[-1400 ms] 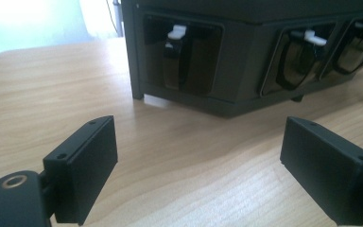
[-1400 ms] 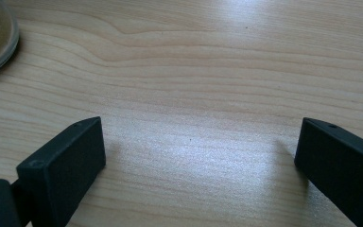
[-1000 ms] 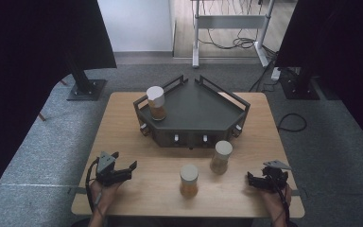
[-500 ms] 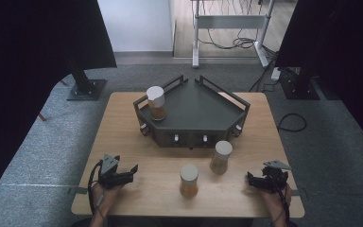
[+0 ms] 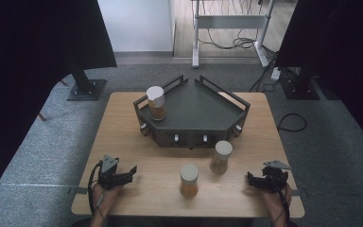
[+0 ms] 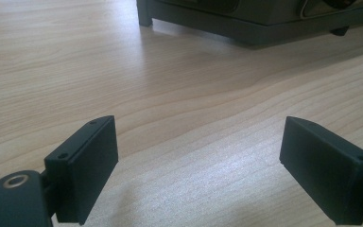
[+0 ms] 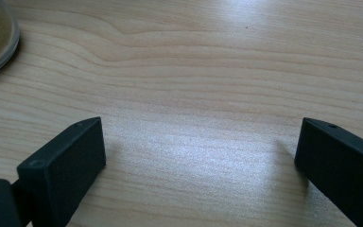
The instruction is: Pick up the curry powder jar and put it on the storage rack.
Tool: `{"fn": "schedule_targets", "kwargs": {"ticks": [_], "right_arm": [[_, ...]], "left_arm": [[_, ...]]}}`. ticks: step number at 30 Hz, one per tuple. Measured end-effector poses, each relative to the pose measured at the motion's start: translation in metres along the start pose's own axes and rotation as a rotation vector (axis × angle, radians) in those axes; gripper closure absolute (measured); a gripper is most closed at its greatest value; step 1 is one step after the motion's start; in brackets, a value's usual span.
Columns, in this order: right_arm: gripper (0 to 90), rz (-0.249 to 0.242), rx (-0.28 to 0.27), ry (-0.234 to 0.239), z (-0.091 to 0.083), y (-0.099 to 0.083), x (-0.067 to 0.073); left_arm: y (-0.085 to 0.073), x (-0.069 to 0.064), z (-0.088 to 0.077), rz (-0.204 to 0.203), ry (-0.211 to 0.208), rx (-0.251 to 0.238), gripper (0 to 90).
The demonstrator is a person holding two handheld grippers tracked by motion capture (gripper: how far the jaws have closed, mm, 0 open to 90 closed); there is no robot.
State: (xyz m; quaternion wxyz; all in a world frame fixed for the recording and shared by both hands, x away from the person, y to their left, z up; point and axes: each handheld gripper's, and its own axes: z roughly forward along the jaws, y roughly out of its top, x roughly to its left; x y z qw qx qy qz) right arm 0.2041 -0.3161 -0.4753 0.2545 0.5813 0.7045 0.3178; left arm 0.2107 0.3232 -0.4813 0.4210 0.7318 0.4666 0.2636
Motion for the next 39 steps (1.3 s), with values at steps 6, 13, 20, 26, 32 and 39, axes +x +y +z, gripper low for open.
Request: {"fn": "schedule_targets", "kwargs": {"ticks": [6,13,20,26,32,39], "right_arm": [[1.7,0.014,-0.035,0.0,-0.004,-0.005,-0.001],[1.8,0.011,-0.112,-0.005,-0.016,-0.011,0.001],[1.8,0.007,-0.151,-0.007,-0.024,-0.011,0.004],[1.8,0.007,-0.184,-0.012,-0.032,-0.011,0.006],[1.9,0.02,-0.212,-0.005,-0.038,-0.01,0.005],[2.6,0.019,-0.248,0.008,-0.047,-0.008,0.008]], "left_arm": [[0.003,-0.004,0.004,0.025,0.004,0.032,11.9],[0.008,-0.006,0.008,0.033,0.011,0.063,11.9],[0.012,-0.006,0.01,0.027,0.016,0.09,11.9],[0.016,-0.007,0.013,0.024,0.02,0.118,11.9],[0.021,-0.009,0.015,0.024,0.023,0.15,11.9],[0.026,-0.01,0.019,0.013,0.036,0.185,12.2]]}}
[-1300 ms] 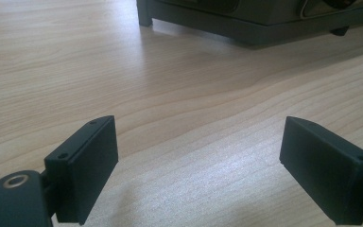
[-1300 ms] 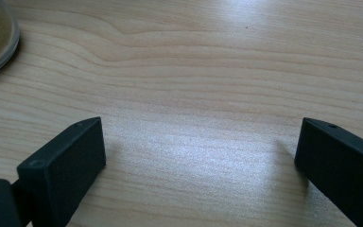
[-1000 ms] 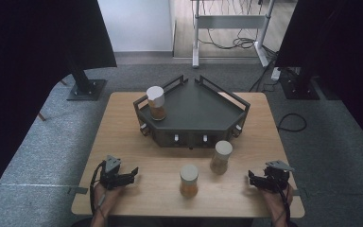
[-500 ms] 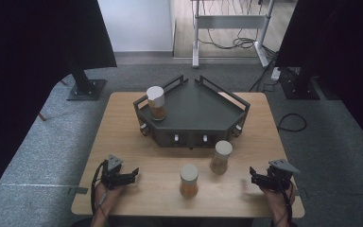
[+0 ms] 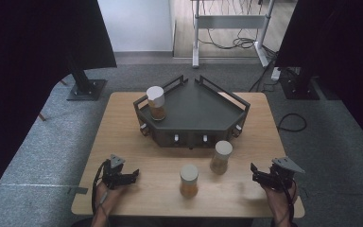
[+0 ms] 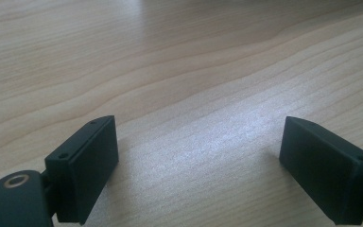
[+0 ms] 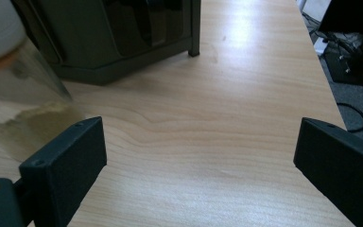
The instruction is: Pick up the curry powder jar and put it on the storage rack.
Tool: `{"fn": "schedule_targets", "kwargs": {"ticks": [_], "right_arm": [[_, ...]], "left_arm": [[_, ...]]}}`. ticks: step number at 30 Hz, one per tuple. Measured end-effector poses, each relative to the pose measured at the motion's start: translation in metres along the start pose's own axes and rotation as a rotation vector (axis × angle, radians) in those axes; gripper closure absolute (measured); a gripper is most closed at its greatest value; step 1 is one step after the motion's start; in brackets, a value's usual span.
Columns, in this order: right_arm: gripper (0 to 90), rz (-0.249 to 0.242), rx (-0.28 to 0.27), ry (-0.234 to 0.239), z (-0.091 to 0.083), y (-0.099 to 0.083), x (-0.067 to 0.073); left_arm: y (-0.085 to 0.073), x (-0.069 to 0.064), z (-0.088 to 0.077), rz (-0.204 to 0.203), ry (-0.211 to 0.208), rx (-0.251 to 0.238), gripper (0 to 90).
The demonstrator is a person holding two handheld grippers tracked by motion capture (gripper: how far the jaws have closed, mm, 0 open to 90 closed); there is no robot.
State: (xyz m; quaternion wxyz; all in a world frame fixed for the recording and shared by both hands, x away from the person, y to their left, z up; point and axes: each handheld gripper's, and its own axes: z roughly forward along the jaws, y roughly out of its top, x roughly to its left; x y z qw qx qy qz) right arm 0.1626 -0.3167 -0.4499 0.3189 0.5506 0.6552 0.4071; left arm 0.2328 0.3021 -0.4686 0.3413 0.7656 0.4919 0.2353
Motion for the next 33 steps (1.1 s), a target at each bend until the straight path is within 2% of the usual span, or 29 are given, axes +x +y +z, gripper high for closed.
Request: {"fn": "schedule_targets", "kwargs": {"ticks": [13,26,33], "right_arm": [[3.8,-0.01,-0.09,0.031,-0.018,0.008,0.01],[3.6,-0.035,-0.146,0.085,-0.032,0.021,0.024],[3.5,-0.048,-0.163,0.108,-0.031,0.027,0.035]], "left_arm": [[0.001,0.0,0.0,0.005,-0.002,0.005,10.8],[0.003,-0.002,0.002,-0.005,0.011,0.018,6.0],[0.004,-0.002,0.002,-0.009,0.015,0.023,4.1]]}}
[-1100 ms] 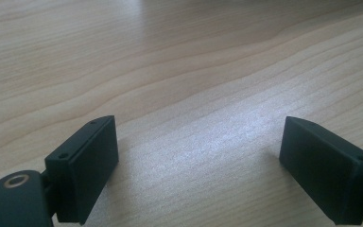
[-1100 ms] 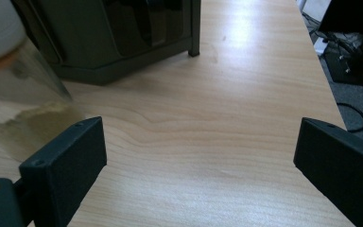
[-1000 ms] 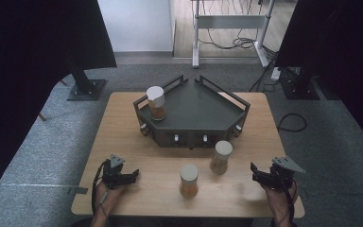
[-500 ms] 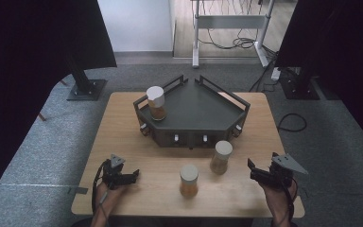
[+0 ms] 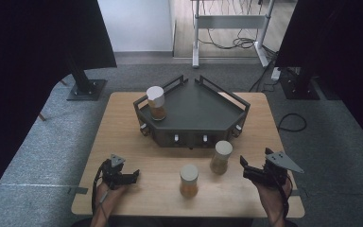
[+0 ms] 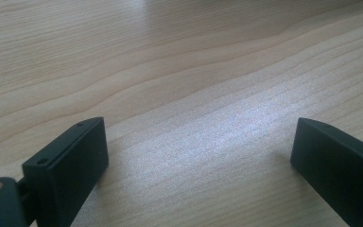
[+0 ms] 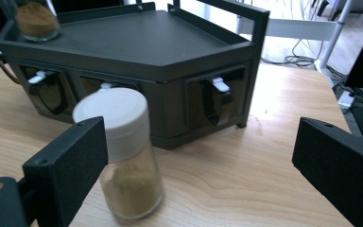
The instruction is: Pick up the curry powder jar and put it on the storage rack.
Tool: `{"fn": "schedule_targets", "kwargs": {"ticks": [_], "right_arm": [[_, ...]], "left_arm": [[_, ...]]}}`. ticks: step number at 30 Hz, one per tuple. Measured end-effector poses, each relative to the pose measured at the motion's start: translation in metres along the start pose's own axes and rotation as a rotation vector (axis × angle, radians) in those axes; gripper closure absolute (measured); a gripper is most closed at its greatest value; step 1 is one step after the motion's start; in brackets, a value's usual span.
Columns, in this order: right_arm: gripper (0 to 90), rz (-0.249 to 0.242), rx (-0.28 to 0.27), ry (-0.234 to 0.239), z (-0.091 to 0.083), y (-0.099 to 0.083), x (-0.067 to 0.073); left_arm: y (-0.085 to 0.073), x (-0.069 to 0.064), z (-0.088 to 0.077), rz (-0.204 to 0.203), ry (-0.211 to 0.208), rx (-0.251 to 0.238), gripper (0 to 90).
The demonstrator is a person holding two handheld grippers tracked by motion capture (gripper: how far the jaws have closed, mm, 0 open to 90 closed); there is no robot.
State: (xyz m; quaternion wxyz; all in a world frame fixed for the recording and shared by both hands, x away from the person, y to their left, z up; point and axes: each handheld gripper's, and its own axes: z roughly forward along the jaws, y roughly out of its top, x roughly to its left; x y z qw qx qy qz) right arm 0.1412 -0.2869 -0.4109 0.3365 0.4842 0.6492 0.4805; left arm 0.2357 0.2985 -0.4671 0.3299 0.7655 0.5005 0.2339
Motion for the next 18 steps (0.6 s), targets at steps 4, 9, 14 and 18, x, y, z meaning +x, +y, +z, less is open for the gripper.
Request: {"fn": "schedule_targets", "kwargs": {"ticks": [4,9,14,18], "right_arm": [[3.5,-0.007,-0.006,0.016,0.002,0.001,0.005],[3.4,-0.014,-0.018,0.038,0.004,0.003,0.012],[3.4,-0.018,-0.029,0.056,0.006,0.005,0.018],[3.4,-0.019,-0.041,0.073,0.008,0.006,0.023]], "left_arm": [[0.0,0.0,0.0,0.0,0.0,0.001,3.8],[0.0,0.0,0.0,-0.004,0.002,0.001,3.4],[0.0,-0.001,0.0,-0.004,0.003,0.001,3.2],[0.0,-0.001,0.0,-0.005,0.003,0.001,3.1]]}}
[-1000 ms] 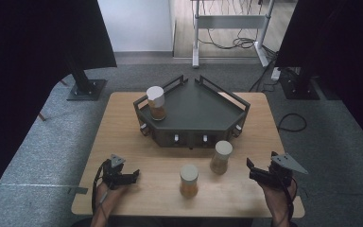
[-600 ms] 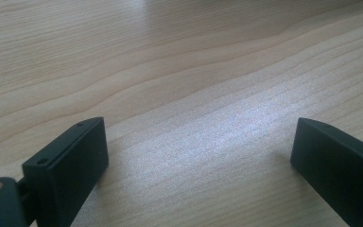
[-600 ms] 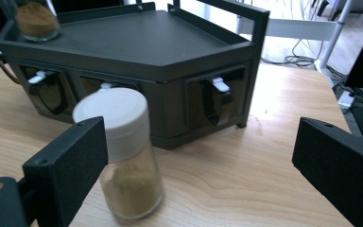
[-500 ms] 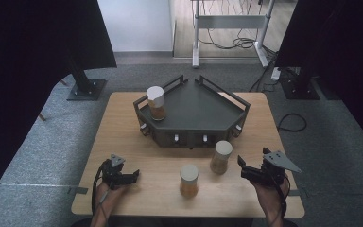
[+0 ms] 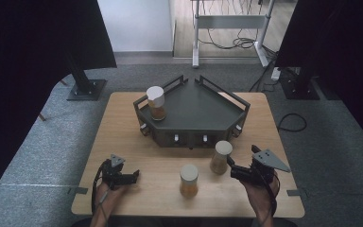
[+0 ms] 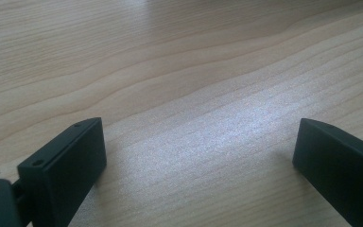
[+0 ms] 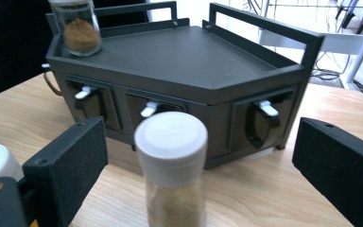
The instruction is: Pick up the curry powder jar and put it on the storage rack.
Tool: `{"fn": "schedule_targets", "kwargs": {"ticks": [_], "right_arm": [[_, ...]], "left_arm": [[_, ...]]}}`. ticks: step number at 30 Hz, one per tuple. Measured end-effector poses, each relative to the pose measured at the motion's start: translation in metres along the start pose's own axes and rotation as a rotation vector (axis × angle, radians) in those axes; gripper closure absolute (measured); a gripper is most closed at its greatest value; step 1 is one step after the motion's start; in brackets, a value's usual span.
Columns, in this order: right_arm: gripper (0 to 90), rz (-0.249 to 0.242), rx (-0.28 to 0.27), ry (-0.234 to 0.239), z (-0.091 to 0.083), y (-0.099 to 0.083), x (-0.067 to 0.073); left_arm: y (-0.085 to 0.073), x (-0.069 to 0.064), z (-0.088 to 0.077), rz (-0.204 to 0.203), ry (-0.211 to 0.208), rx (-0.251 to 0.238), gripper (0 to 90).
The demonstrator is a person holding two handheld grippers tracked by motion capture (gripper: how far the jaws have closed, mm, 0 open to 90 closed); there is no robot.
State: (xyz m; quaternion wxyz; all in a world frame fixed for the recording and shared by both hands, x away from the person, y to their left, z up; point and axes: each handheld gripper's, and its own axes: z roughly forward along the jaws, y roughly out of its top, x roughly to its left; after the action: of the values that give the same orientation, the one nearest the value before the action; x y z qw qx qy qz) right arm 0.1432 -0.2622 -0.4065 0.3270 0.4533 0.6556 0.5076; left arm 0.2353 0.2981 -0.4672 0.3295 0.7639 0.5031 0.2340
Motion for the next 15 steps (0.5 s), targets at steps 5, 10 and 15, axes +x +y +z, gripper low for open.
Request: {"fn": "schedule_targets", "kwargs": {"ticks": [5,10,15], "right_arm": [[3.4,-0.007,-0.011,0.022,0.004,0.0,0.008],[3.5,-0.012,-0.022,0.04,0.008,0.001,0.015],[3.4,-0.018,-0.021,0.06,0.013,0.002,0.022]], "left_arm": [[0.0,0.0,0.0,-0.001,0.001,0.0,3.1],[0.0,0.0,0.0,-0.002,0.001,0.001,2.7],[0.0,0.0,-0.001,-0.002,0.002,0.002,2.4]]}}
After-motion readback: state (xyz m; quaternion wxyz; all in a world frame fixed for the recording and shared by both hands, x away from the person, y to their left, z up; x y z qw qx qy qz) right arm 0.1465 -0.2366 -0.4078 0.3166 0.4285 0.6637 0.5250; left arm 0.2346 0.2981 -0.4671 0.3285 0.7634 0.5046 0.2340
